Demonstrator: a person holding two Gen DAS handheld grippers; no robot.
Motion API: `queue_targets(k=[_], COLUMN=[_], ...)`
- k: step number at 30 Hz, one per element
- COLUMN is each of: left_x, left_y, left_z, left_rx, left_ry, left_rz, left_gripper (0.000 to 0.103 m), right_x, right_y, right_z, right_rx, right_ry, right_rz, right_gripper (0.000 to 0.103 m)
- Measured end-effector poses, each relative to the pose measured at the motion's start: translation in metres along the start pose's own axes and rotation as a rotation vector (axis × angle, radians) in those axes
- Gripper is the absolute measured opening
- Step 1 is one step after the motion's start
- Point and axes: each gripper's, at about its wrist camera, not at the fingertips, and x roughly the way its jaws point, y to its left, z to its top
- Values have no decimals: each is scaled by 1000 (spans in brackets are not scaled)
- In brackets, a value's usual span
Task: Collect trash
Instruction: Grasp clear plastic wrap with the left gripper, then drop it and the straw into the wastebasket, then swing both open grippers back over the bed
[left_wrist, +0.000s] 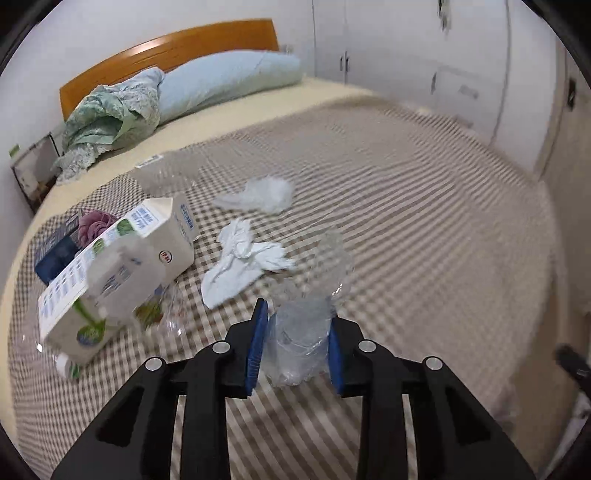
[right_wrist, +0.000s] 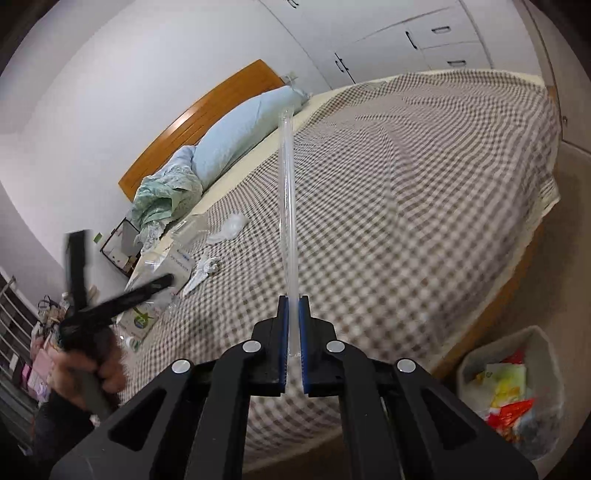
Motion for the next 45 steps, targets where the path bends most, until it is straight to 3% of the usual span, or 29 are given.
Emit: queue_targets(k=[2,5,8,9,12,15,16,18,20,22,24,29,31,32,33,35,37,40,42,45], left_x=[-29,-46,-68,-70,-72,-64,-62,-53,-48,-33,-15,56,98,115,135,156,174,171,161,144], left_y=[-5,-22,-53,-67,-107,-154,-169,-198,-223,-248,-277,-341,-369,-379,-391,-403,-404,-388,-382,-376], left_z=[-8,-19,-42,-50,-70,-86,-92,-103,-115,-126,-135,-160,-173,-178,-180,-180,-184,-195,-195,-192], left_rx=[-42,-83,-101,-104,-78,-13,11,58,98,134,173,229,219,211,221,213,169,60,66,153], left_ry=[4,30,63,84,146,214,234,276,311,373,437,631,719,738,724,620,617,659,650,629], left_rz=[-37,-99,-207,-239,-304,-318,-321,-324,-329,-336,-349,-385,-417,-417,-374,-267,-208,-195,-209,-193], left_gripper=[27,27,27,27,27,27,27,27,27,27,27,28,32,49,66,73,73,73,73,73], right_x=[-19,-52,-69,-67,-50,-21,-6,20,24,13,-9,-79,-102,-110,-120,-127,-127,-124,-119,-115], right_y=[-15,-56,-120,-152,-211,-251,-269,-294,-305,-304,-297,-297,-299,-303,-304,-306,-308,-308,-307,-299], right_z=[-3,-15,-49,-71,-125,-162,-174,-190,-199,-193,-184,-174,-176,-178,-180,-189,-195,-198,-196,-189], right_rx=[-25,-101,-97,-74,-21,17,27,47,62,101,123,252,290,304,323,353,363,360,357,338], right_ry=[24,89,238,328,492,577,607,684,666,610,527,338,295,279,259,269,294,314,326,330], right_rz=[-30,-163,-303,-356,-451,-509,-558,-646,-675,-640,-619,-534,-520,-520,-518,-498,-506,-500,-504,-492], right_gripper=[6,6,6,6,6,6,8,44,51,54,62,66,66,66,66,66,66,66,66,66])
